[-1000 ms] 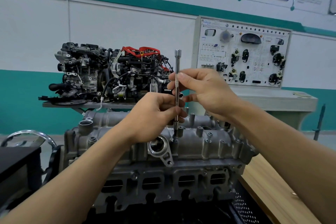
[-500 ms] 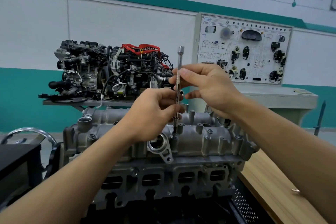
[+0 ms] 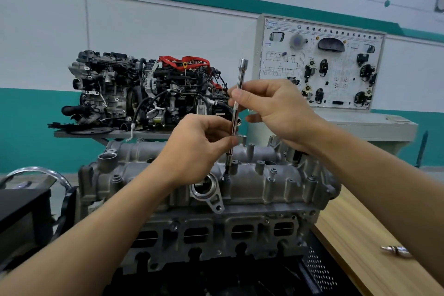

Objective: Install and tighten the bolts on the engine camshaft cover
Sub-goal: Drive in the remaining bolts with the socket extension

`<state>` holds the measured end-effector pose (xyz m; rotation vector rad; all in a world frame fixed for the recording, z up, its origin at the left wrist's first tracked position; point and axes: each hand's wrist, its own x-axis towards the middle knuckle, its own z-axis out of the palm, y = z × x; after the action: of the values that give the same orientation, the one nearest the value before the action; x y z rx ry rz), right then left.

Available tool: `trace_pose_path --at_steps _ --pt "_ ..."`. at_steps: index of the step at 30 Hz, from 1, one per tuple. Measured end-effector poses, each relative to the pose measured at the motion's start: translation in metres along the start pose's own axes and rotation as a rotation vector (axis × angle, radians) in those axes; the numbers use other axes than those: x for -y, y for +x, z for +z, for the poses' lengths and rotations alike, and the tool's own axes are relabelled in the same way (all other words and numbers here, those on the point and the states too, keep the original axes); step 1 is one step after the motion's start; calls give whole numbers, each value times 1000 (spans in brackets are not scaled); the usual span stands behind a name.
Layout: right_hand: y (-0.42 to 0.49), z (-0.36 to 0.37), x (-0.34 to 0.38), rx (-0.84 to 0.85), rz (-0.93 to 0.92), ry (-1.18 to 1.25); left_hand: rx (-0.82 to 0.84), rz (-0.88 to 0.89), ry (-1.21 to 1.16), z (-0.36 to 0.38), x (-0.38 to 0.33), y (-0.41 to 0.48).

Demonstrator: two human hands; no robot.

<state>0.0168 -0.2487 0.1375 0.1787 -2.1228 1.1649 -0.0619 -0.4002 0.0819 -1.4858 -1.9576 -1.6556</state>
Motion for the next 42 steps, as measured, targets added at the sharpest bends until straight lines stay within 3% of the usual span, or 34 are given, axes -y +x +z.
trace_pose_path --at_steps 3,6,12,20,23,29,32,37,40,42 --pt "0 -4 4 91 6 -31 110 -1 -19 -4 -1 0" --pt "0 -4 5 29 0 -2 145 -4 -69 -3 -5 0" --pt "0 0 1 -67 16 27 -53 -11 -2 2 -3 1" --pt "-5 -8 13 164 48 -59 171 -7 39 -5 -5 1" --pt "-7 -5 11 118 9 -98 150 -18 121 -3 -4 2" --pt "-6 7 10 -80 -48 -177 -92 37 372 3 -3 0" --pt "-2 10 13 -35 -6 -115 -35 30 374 1 -3 0" --pt "-2 7 18 116 43 -42 258 1 277 -6 -13 1" --pt "-3 8 18 35 -14 -179 220 -43 291 -5 -12 3" --pt "-6 9 17 -55 -66 -256 90 -39 335 0 -10 2"
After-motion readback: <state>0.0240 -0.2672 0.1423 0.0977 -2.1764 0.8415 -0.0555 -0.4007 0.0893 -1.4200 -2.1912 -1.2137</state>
